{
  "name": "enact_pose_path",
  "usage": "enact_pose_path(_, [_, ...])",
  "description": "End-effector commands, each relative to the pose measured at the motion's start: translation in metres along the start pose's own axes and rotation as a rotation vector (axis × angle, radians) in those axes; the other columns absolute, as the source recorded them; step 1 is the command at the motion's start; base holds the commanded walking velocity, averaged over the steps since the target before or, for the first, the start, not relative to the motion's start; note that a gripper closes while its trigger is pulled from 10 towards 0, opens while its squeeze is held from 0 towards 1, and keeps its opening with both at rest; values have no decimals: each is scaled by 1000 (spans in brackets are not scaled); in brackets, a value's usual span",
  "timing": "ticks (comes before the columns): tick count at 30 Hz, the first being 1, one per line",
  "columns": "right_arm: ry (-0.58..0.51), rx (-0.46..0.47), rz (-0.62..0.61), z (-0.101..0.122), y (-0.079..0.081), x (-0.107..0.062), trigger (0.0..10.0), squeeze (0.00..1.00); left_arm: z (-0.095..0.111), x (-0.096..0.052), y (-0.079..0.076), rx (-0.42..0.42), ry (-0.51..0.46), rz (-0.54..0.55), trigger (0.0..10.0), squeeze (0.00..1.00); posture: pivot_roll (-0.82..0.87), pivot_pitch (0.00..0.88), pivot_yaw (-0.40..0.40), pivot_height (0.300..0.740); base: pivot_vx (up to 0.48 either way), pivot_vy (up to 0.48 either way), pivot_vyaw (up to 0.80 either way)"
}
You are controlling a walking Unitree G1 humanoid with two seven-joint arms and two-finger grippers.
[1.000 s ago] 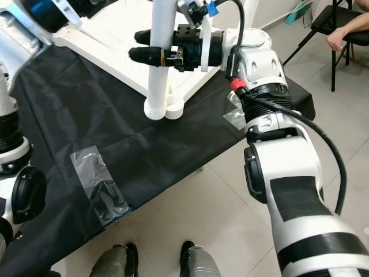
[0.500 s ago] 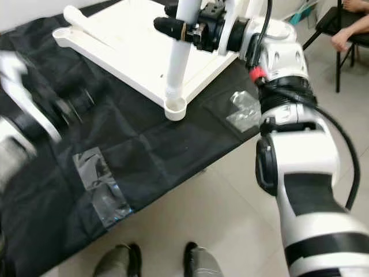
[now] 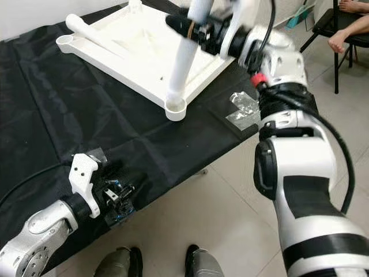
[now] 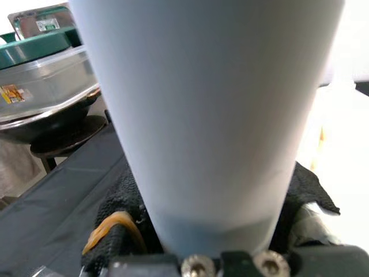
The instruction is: Building children table
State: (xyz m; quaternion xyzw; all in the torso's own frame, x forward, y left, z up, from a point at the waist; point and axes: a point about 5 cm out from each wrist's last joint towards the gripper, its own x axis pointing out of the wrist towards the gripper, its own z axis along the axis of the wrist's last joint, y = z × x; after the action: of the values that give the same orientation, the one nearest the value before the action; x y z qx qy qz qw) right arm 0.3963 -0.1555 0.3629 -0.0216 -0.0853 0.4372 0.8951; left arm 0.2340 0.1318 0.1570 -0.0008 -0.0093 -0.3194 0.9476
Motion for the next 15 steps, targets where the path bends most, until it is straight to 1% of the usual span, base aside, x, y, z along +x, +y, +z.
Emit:
enact_pose_path(1, [68, -49, -14, 2, 1, -1, 10000, 0, -1, -3, -3, 24, -16, 24, 10000, 0, 1, 199, 9, 740, 0, 0, 0])
enact_pose_path(2, [68, -49, -14, 2, 1, -1, 10000, 0, -1, -3, -3, 24, -16, 24, 10000, 0, 1, 199, 9, 740, 0, 0, 0])
enact_pose_path(4, [119, -91, -45, -2, -1, -3, 10000, 0, 0, -4, -5, 67, -43, 58, 10000, 0, -3, 205, 9, 740, 0, 0, 0])
enact_pose_path(7, [124, -108, -52, -3, -1, -4, 10000, 0, 2, -4, -5, 84, -53, 70, 10000, 0, -3, 205, 9, 740, 0, 0, 0])
enact_pose_path(8, [106, -124, -46, -1, 0, -3, 10000, 0, 5, -3, -5, 105, -71, 79, 10000, 0, -5, 208, 9, 740, 0, 0, 0])
enact_pose_path(9, [106, -124, -46, -1, 0, -3, 10000, 0, 5, -3, -5, 105, -71, 79, 10000, 0, -5, 208, 9, 740, 0, 0, 0])
enact_pose_path(10, [97, -132, -38, 0, 1, -3, 10000, 0, 8, -3, -2, 113, -93, 100, 10000, 0, -5, 208, 9, 740, 0, 0, 0])
enact_pose_path(13, [97, -132, -38, 0, 1, -3, 10000, 0, 8, -3, -2, 113, -93, 100, 10000, 0, -5, 208, 9, 740, 0, 0, 0])
enact_pose_path(14, [92, -134, -34, 0, 2, -3, 10000, 0, 10, -2, -1, 118, -109, 114, 10000, 0, -5, 208, 9, 740, 0, 0, 0])
enact_pose_path(15, [101, -134, -26, -3, 4, 0, 10000, 0, 11, -1, 4, 102, -128, 157, 10000, 0, -14, 213, 5, 740, 0, 0, 0])
